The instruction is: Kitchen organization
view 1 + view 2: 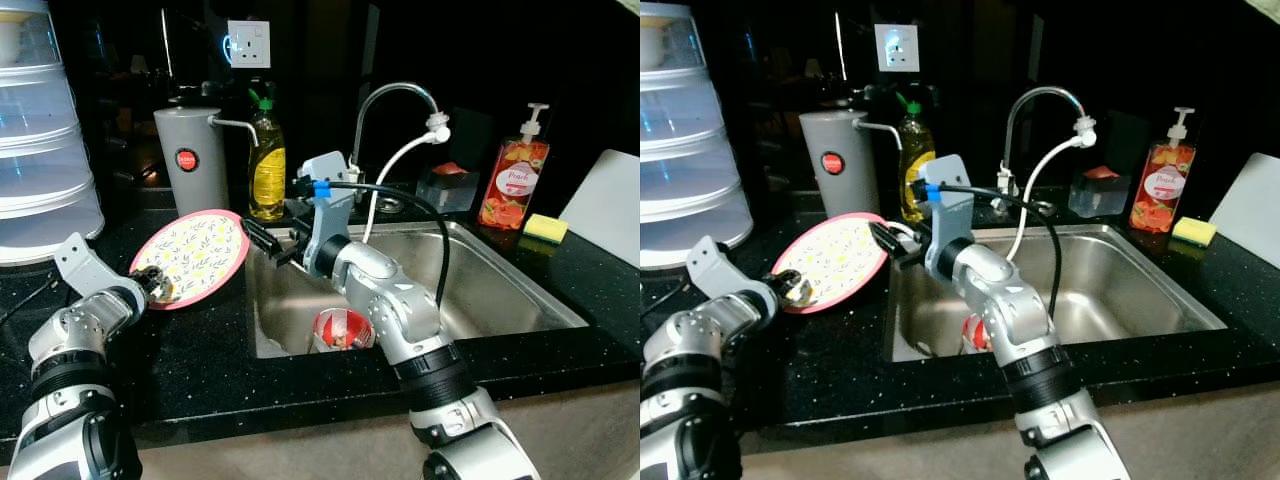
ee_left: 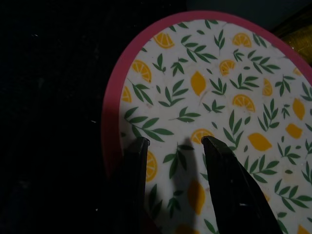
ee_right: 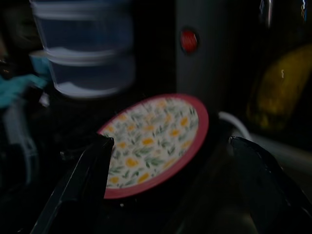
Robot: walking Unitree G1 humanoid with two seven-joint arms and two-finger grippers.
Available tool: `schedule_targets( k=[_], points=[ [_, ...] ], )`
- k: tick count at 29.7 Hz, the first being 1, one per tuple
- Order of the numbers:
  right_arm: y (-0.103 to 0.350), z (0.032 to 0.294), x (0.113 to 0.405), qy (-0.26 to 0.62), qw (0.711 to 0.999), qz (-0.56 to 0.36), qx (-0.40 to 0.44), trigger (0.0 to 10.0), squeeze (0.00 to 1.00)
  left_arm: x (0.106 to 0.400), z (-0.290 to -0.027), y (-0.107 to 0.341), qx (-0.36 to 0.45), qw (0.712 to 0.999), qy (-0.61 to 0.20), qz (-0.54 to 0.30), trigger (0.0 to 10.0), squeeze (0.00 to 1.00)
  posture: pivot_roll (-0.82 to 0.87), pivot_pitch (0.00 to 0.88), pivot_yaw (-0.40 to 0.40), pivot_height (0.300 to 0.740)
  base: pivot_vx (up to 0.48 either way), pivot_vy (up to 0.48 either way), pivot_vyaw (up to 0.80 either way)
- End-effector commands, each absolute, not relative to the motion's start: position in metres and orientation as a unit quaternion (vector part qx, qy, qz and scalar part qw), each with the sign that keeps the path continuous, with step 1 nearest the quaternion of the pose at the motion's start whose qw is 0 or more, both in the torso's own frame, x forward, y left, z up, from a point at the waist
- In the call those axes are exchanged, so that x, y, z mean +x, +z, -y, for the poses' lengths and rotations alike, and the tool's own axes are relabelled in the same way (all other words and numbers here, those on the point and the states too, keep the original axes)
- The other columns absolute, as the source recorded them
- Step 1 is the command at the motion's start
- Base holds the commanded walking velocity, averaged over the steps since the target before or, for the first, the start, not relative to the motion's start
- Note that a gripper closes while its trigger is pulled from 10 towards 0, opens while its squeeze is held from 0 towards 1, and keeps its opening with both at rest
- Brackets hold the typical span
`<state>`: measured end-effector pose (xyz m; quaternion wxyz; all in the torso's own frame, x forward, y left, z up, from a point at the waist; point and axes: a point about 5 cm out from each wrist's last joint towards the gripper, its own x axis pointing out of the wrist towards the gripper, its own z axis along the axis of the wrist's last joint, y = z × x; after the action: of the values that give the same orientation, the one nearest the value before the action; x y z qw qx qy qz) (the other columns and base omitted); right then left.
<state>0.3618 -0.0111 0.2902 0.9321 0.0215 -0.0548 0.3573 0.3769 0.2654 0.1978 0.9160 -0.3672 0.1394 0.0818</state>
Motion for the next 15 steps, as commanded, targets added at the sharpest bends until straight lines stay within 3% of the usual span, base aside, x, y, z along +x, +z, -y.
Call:
schedule_targets(
  k=[1, 8, 10, 15],
  points=[
    [0.283, 0.002, 0.368, 0.361, 0.931, 0.016, 0.046, 10.0, 0.0, 0.369, -0.256, 0.16, -0.358, 0.901, 0.095, -0.225, 10.0, 0.0, -0.01, 0.016, -0.04, 0.74, 0.0, 0.0, 0.0],
    [0.28, -0.005, 0.371, 0.363, 0.929, -0.005, 0.075, 10.0, 0.0, 0.37, -0.256, 0.162, -0.347, 0.907, 0.093, -0.221, 10.0, 0.0, 0.0, 0.016, -0.04, 0.74, 0.0, 0.0, 0.0],
    [0.272, -0.006, 0.375, 0.357, 0.923, -0.042, 0.135, 10.0, 0.0, 0.372, -0.255, 0.169, -0.319, 0.92, 0.08, -0.213, 10.0, 0.0, 0.0, 0.016, -0.044, 0.74, 0.0, 0.0, 0.0],
    [0.263, 0.007, 0.381, 0.328, 0.932, -0.054, 0.148, 10.0, 0.0, 0.373, -0.254, 0.183, -0.274, 0.942, 0.046, -0.188, 10.0, 0.0, 0.0, 0.026, -0.049, 0.74, 0.0, 0.0, 0.0]
  ],
)
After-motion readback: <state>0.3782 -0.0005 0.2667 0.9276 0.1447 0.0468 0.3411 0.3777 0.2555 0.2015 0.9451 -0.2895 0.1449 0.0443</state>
